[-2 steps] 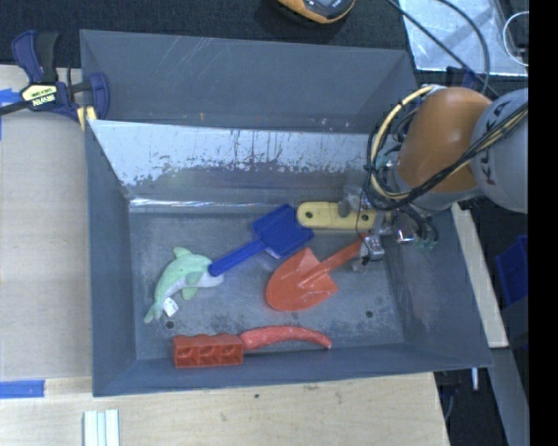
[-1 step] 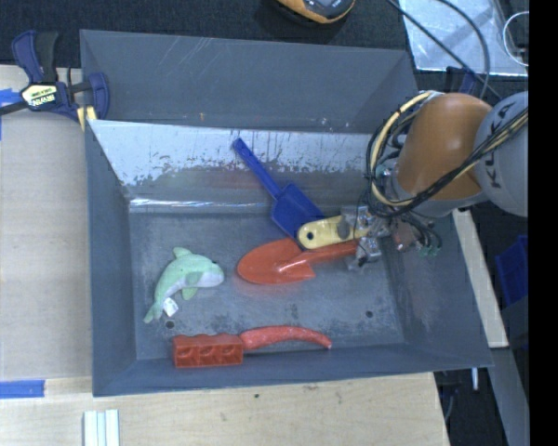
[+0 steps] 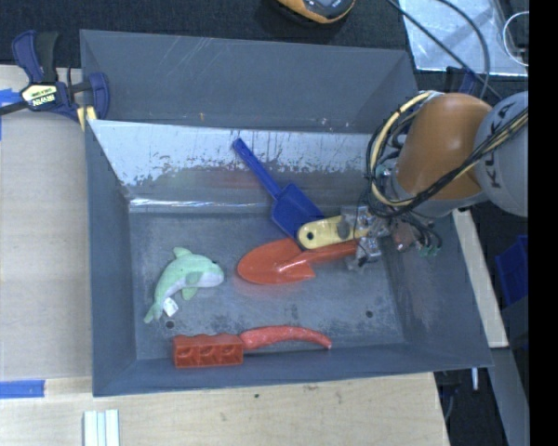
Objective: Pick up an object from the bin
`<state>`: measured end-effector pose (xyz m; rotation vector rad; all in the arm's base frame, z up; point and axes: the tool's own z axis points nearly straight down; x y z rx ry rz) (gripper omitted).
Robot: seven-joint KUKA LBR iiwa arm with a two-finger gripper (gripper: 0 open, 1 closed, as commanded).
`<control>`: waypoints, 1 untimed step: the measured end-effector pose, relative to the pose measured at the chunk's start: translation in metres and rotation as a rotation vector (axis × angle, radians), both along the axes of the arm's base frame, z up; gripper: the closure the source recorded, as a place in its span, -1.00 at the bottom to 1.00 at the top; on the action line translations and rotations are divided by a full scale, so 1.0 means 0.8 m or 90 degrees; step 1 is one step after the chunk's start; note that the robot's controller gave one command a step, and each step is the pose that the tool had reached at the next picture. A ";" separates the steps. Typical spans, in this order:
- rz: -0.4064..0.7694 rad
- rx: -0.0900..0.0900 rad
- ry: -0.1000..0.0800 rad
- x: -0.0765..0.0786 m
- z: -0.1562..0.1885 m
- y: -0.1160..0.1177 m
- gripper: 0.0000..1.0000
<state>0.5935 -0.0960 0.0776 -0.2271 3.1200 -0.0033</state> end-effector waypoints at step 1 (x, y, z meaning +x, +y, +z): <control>0.000 0.000 0.000 0.000 0.003 0.000 1.00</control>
Offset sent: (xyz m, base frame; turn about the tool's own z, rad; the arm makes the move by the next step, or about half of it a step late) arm -0.0001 0.0000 0.0531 0.0000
